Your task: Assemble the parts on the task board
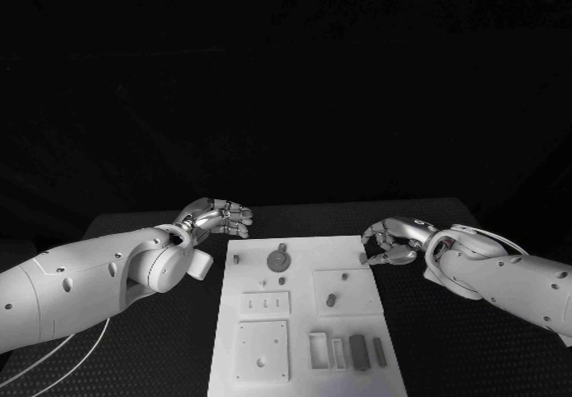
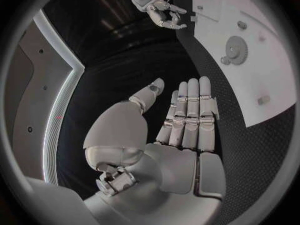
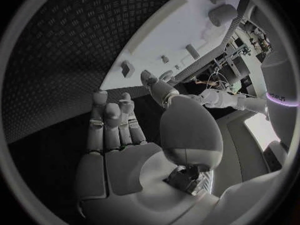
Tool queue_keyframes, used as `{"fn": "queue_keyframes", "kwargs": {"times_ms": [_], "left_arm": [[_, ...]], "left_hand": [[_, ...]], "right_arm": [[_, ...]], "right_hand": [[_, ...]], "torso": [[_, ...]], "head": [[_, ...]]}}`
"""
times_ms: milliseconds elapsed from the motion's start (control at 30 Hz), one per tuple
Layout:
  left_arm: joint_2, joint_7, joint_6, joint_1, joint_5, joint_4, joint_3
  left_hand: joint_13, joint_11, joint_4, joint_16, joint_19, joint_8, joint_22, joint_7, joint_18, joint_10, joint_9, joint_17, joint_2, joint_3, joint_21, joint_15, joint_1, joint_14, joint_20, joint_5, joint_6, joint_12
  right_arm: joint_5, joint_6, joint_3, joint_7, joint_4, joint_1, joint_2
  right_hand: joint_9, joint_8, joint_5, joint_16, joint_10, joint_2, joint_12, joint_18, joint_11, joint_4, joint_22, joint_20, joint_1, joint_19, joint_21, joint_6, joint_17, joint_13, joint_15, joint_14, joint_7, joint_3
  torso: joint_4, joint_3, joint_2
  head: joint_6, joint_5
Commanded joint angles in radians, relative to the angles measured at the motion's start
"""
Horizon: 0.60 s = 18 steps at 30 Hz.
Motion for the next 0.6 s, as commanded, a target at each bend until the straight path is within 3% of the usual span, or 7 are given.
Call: {"fn": "queue_keyframes", "kwargs": {"times_ms": [33,433,600], "left_arm": [[0.002,0.015,0.020,-0.001,-0.006,0.001,0.001],[0.004,0.014,0.024,-0.003,-0.008,-0.002,0.001],[0.004,0.014,0.024,-0.004,-0.008,-0.003,0.001]], "left_hand": [[0.001,0.000,-0.007,-0.005,-0.001,0.000,0.002,-0.004,0.015,0.005,0.001,0.002,0.002,0.001,-0.003,-0.001,0.007,0.008,0.001,0.000,0.001,-0.004],[0.001,0.001,-0.007,-0.006,-0.001,0.000,0.002,-0.004,0.015,0.005,0.001,0.003,0.002,0.000,-0.003,-0.001,0.006,0.009,0.001,0.000,0.001,-0.004],[0.002,0.001,-0.007,-0.007,-0.001,0.000,0.002,-0.004,0.015,0.005,0.001,0.003,0.003,0.000,-0.004,-0.001,0.006,0.009,0.001,0.000,0.000,-0.005]], "right_arm": [[-0.001,0.019,0.000,0.030,-0.015,-0.011,0.012],[-0.003,0.011,0.000,0.034,-0.049,-0.028,0.039],[-0.007,0.011,0.000,0.035,-0.059,-0.036,0.046]], "right_hand": [[0.000,-0.002,-0.003,-0.004,-0.009,0.002,-0.003,-0.003,-0.001,-0.003,0.017,0.001,0.013,-0.008,-0.006,-0.004,-0.001,-0.002,-0.001,-0.007,-0.003,-0.005],[0.003,0.005,-0.003,0.002,-0.005,0.020,0.001,-0.003,-0.003,-0.001,0.018,0.002,0.015,-0.003,-0.002,0.002,0.001,-0.001,-0.004,-0.005,-0.004,-0.011],[0.006,0.012,-0.003,0.006,-0.002,0.038,0.004,-0.003,-0.001,0.000,0.018,0.001,0.017,0.000,0.001,0.011,0.002,0.000,-0.003,-0.002,-0.002,-0.014]], "torso": [[0.0012,-0.0017,0.000],[0.0018,-0.0032,0.000],[0.0021,-0.0034,0.001]], "head": [[-0.004,-0.002],[-0.010,-0.001],[-0.014,-0.001]]}}
